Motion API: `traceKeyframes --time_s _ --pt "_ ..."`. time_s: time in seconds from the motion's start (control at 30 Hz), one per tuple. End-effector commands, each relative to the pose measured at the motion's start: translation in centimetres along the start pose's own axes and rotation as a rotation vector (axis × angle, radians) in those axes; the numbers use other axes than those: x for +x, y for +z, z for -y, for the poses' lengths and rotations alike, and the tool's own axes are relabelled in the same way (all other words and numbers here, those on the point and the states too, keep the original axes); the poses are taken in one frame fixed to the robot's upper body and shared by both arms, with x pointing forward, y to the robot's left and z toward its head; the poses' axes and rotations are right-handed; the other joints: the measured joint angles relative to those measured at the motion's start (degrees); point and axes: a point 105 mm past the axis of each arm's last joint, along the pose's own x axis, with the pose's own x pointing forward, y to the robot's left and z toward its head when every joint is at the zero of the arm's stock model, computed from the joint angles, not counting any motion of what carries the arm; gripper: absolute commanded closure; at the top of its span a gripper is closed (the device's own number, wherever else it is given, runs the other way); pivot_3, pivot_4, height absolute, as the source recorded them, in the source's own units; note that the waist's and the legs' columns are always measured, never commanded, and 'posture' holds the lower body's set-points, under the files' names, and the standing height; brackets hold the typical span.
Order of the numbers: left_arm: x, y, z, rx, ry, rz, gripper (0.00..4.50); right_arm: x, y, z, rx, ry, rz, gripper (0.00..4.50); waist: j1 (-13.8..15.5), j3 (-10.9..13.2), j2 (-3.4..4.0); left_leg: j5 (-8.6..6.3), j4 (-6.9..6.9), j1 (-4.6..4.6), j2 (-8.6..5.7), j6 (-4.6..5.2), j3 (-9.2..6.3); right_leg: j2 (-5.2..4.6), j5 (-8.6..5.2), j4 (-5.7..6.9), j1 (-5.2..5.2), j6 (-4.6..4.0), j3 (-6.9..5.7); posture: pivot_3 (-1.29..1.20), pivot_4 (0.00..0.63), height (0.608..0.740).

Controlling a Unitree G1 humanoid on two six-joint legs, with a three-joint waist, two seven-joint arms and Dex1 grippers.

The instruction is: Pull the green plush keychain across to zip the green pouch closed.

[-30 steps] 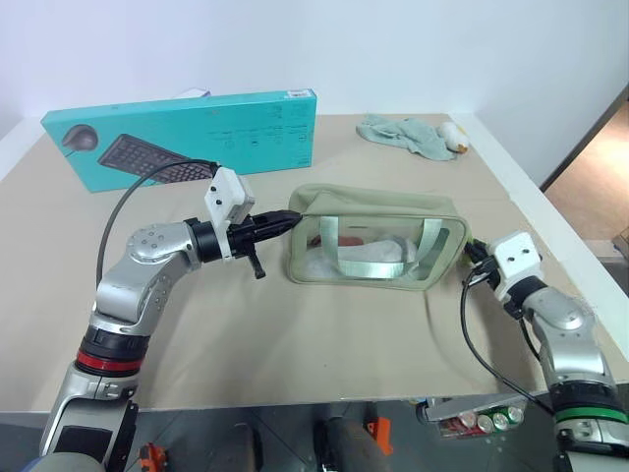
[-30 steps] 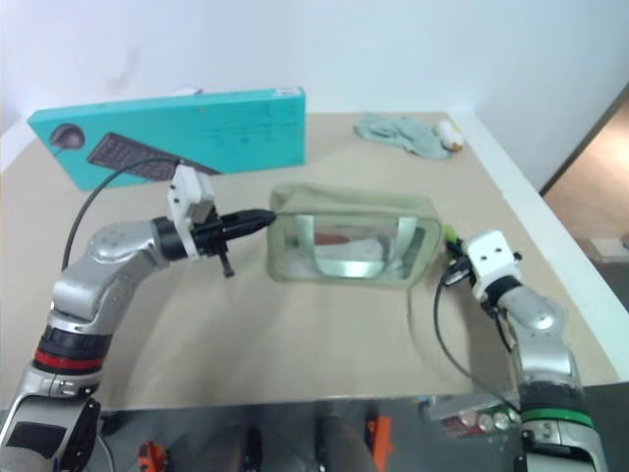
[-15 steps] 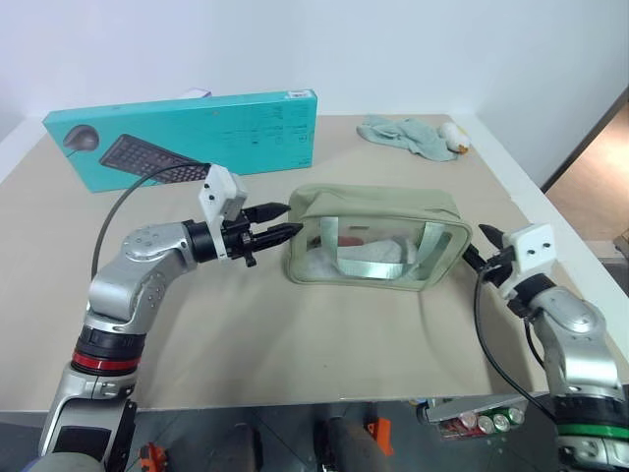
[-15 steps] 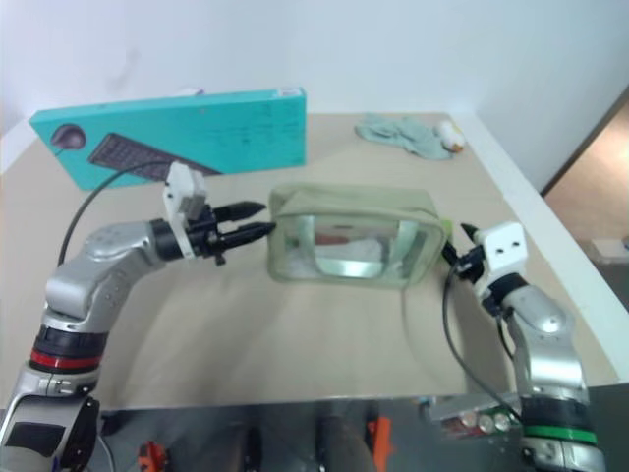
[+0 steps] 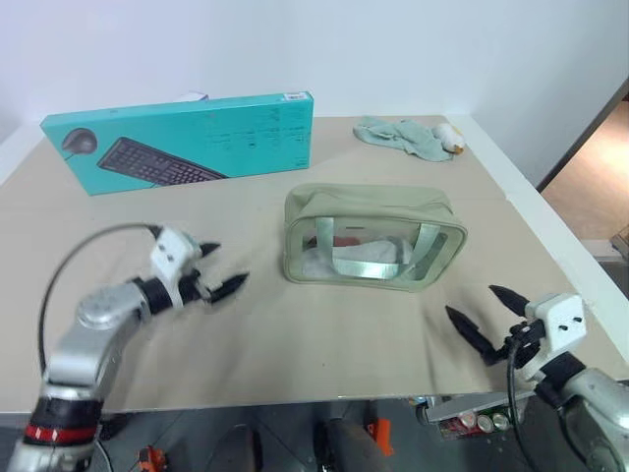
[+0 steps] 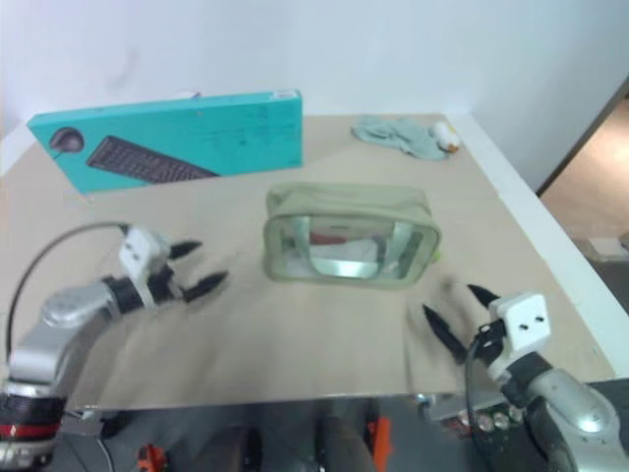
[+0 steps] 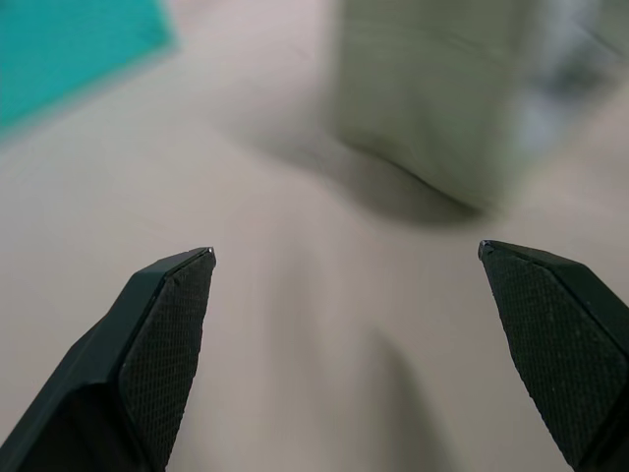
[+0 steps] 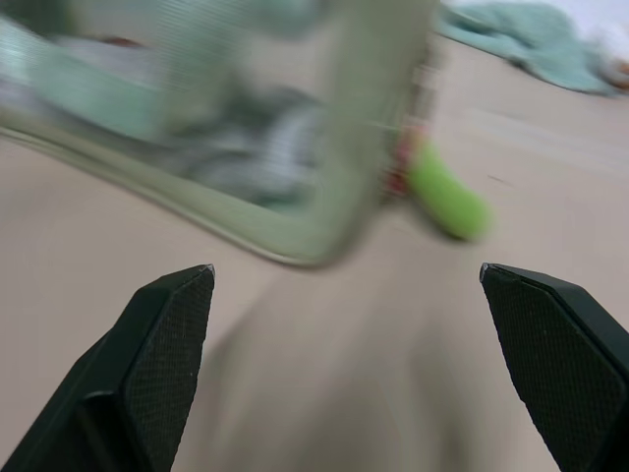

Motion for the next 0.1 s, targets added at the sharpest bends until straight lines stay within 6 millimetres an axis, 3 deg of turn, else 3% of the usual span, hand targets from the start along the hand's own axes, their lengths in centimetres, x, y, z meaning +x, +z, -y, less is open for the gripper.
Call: traceKeyframes --time_s 0.03,0.1 --pt "-0.08 1.16 0.55 0.081 0.114 0.056 0.05 0.69 1.64 -1.28 -0.038 0.018 0.071 0.00 0.0 0.0 -0.03 0.01 0.00 0.01 -0.03 0.01 0.01 -0.05 0.01 0.00 -0.01 0.01 0.00 0.00 0.150 0.740" --pt "-0.43 0.92 0.81 0.082 0.174 0.055 0.05 1.37 1.86 -1.74 -0.031 0.029 0.084 0.00 0.0 0.0 -0.03 0.01 0.00 0.02 -0.08 0.02 0.00 -0.09 0.01 0.00 0.00 0.02 -0.01 0.00 0.150 0.740"
